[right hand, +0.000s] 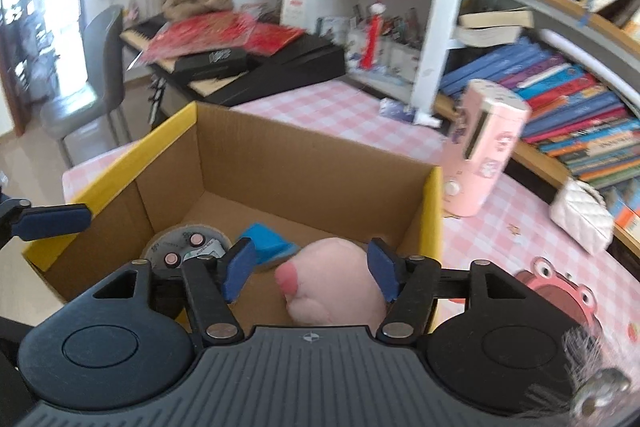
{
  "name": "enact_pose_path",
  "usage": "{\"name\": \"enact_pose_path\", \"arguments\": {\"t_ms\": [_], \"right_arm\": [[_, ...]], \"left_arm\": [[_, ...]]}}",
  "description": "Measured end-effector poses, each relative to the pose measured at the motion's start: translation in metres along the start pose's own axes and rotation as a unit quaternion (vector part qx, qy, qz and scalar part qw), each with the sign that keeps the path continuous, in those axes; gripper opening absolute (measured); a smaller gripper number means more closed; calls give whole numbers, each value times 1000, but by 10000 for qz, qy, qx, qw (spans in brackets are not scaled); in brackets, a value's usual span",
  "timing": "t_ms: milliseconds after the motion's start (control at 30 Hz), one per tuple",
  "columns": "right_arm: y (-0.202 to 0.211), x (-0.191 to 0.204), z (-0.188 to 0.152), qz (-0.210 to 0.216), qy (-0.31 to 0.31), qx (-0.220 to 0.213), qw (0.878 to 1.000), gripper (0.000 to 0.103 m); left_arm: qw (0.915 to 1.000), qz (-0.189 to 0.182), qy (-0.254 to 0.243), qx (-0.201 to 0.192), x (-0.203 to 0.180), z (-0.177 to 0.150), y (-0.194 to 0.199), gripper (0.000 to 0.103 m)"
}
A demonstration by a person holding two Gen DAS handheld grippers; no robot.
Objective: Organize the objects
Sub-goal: 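Open the left tool to drop the car while the right tool releases the blue item, then withdraw both open tools from the box back toward the mat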
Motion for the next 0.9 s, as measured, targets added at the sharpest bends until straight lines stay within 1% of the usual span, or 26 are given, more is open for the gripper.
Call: {"name": "enact_pose_path", "arguments": {"t_ms": [233, 333, 400, 467, 667, 900], "right_arm": [[48, 3, -15, -524, -404, -506, 9965, 68], [67, 5, -26, -727, -547, -677, 9935, 69], [79, 7, -34, -837, -649, -767, 9914, 72], [88, 10, -44, -954, -763, -817, 9891, 72], [109, 23, -76, -1180, -991, -709, 9855, 74], [122, 53, -108, -1333, -910, -413, 9860, 79]], "left_arm": [[9998, -65, 82, -170, 9, -7, 23, 85], [9997, -57, 141, -200, 15, -13, 32, 87], [9996, -39, 170, -202, 19, -19, 38, 87], [9996, -40, 199, -177, 24, -25, 45, 88], [9998, -26, 216, -24, 32, -44, 62, 88], [9997, -90, 175, 176, 37, -67, 82, 89]]}}
Point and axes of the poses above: each gripper's, at about its wrist camera, not at the fingertips, and y roughly against the way its jaws point, x to its left, z to its top, the point moved 3 cm from there along -y, roughly the way its jaws point, and after that the axes turned 11 degrees about z, right-handed, at the moved point
